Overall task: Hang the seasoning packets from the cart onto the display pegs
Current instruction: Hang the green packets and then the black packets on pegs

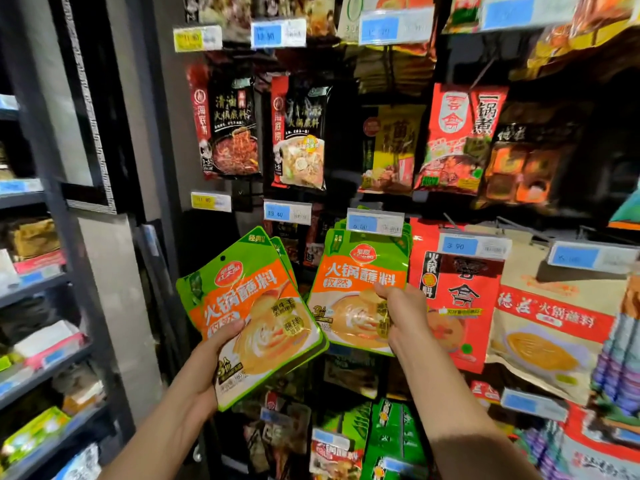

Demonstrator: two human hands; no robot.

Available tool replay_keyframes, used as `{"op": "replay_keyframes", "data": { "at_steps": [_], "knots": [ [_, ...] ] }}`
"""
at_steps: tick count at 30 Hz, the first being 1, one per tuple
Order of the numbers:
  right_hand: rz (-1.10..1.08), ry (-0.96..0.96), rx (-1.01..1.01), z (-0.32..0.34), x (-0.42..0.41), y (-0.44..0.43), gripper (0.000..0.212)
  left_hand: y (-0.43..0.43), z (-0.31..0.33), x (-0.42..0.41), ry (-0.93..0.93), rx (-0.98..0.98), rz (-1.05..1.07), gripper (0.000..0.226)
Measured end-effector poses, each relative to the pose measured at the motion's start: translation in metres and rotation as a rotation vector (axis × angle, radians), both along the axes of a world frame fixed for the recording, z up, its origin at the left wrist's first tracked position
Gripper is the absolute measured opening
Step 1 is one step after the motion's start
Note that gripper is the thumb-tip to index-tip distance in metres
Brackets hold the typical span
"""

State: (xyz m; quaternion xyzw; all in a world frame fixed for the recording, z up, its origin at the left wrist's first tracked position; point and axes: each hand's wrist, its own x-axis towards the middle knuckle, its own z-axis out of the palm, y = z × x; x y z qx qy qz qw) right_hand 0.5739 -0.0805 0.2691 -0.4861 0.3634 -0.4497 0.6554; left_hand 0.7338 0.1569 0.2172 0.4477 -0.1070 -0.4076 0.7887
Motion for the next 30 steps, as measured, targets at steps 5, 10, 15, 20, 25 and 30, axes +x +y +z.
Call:
{"op": "replay_keyframes", "data": {
  "at_steps": [5, 10, 15, 20, 25, 30],
  "knots": [
    [-0.045, 0.016, 0.049, -0.004, 0.0, -0.002, 0.02, -0.015, 0.01, 0.03, -0.082, 0.072, -0.051, 0.105],
    [-0.069, 0.023, 0.045, 0.0, 0.003, -0.007, 0.016, -0.012, -0.001, 0.027, -0.002, -0.036, -0.107, 0.045],
    [-0.175, 0.488, -0.215, -0.012, 0.021, -0.032, 0.027, -0.019, 0.007, 0.023, -0.022, -0.017, -0.082, 0.04],
    [-0.179, 0.932, -0.459, -0.029, 0.002, -0.039, 0.042, -0.017, -0.012, 0.024, -0.002, 0.053, -0.076, 0.054],
    [-0.257, 1.054, -0.564, -0.027, -0.007, -0.038, 0.036, -0.01, -0.034, 0.017, 0.083, 0.049, -0.114, 0.046],
    [-0.336, 1.199, -0.821, -0.013, -0.003, -0.005, 0.024, -0.009, -0.038, 0.016, 0.096, 0.021, -0.131, 0.049]
  ]
}}
